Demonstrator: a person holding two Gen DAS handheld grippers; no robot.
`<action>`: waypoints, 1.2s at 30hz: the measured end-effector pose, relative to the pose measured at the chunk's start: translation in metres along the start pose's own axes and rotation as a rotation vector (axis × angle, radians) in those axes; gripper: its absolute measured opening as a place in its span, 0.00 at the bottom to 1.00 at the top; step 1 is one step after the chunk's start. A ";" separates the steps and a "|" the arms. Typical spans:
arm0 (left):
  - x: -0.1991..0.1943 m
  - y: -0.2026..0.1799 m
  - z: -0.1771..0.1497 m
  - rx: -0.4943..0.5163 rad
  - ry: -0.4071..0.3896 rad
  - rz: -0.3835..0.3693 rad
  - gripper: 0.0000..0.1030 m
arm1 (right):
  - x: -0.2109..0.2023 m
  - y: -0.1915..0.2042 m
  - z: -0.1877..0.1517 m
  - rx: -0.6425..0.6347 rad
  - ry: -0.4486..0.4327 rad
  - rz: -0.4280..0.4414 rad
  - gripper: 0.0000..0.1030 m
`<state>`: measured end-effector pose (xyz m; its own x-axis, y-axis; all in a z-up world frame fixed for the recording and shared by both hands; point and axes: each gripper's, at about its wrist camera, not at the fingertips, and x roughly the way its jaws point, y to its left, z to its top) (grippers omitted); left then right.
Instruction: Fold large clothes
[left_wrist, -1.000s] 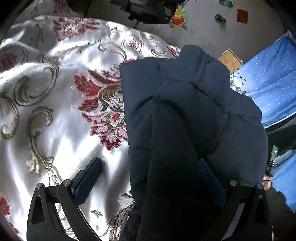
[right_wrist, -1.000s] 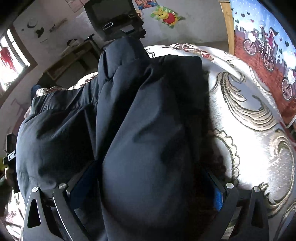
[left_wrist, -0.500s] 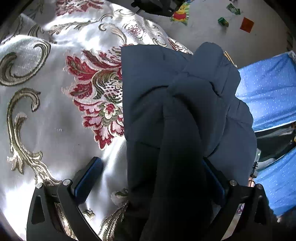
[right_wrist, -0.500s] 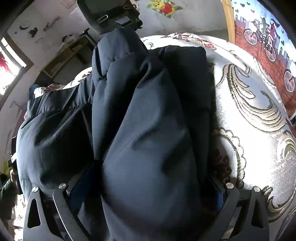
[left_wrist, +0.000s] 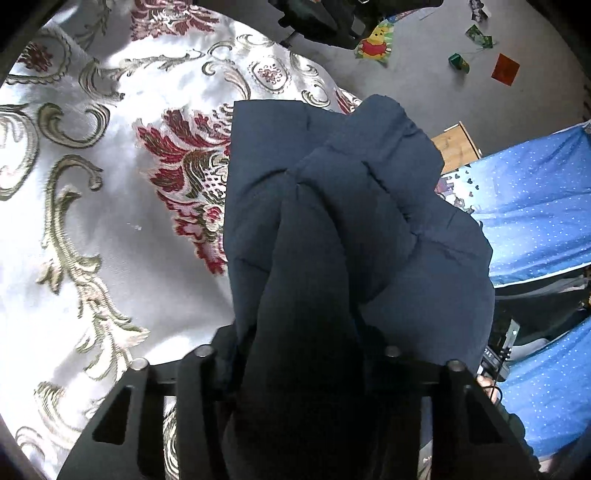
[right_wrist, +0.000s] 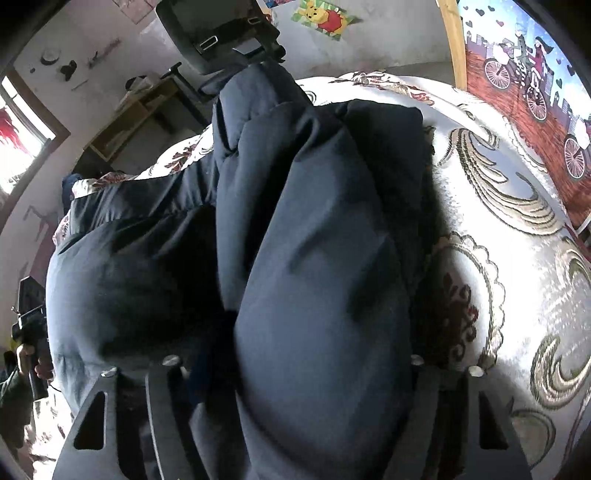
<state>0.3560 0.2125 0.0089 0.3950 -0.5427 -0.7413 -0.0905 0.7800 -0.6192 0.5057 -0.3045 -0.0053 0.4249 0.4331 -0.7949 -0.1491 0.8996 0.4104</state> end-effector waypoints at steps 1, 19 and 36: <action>-0.003 -0.003 -0.003 -0.008 -0.006 0.008 0.33 | 0.000 0.002 -0.003 0.008 -0.003 -0.006 0.63; -0.030 -0.051 -0.006 0.038 -0.095 0.096 0.17 | -0.031 0.049 -0.016 -0.066 -0.011 -0.013 0.17; -0.036 -0.074 -0.049 0.123 -0.081 0.149 0.16 | -0.066 0.078 -0.034 -0.172 -0.029 0.009 0.15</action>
<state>0.3039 0.1589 0.0684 0.4583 -0.3954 -0.7960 -0.0428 0.8847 -0.4642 0.4362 -0.2611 0.0637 0.4480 0.4420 -0.7772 -0.3029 0.8929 0.3332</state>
